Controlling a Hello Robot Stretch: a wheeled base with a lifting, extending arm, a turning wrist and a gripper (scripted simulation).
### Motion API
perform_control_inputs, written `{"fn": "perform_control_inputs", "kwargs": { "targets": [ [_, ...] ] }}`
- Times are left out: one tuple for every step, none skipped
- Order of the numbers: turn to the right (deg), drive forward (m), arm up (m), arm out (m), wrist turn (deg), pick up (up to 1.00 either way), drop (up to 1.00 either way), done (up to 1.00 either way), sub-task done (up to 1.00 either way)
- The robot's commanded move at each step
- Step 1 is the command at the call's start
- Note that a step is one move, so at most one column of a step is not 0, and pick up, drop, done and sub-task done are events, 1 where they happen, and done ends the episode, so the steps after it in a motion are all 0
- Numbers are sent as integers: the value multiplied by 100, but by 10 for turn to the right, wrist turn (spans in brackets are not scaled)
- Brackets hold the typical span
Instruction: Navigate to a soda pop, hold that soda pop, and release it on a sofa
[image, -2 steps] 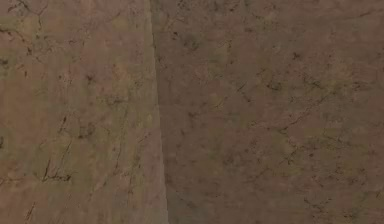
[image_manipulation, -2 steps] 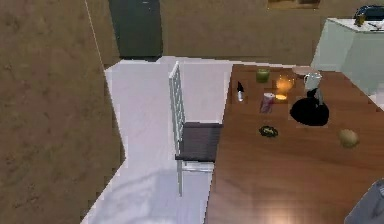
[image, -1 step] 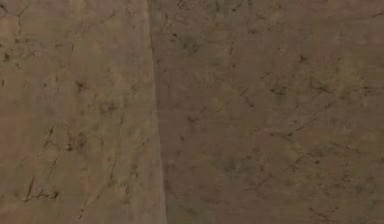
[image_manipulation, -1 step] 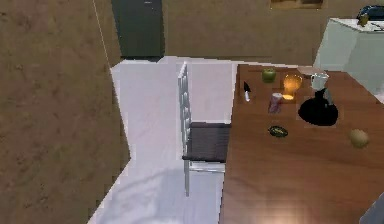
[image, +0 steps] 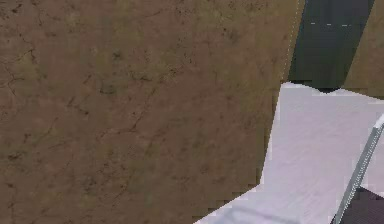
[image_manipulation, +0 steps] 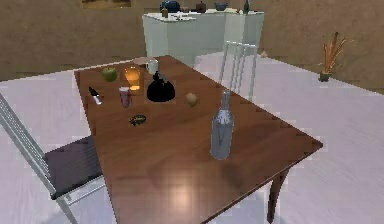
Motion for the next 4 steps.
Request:
{"fn": "perform_control_inputs", "kwargs": {
  "targets": [
    [150, 0, 0, 0, 0, 0, 0, 0, 0],
    [0, 25, 0, 0, 0, 0, 0, 0, 0],
    [240, 0, 0, 0, 0, 0, 0, 0, 0],
    [0, 55, 0, 0, 0, 0, 0, 0, 0]
  ]
}}
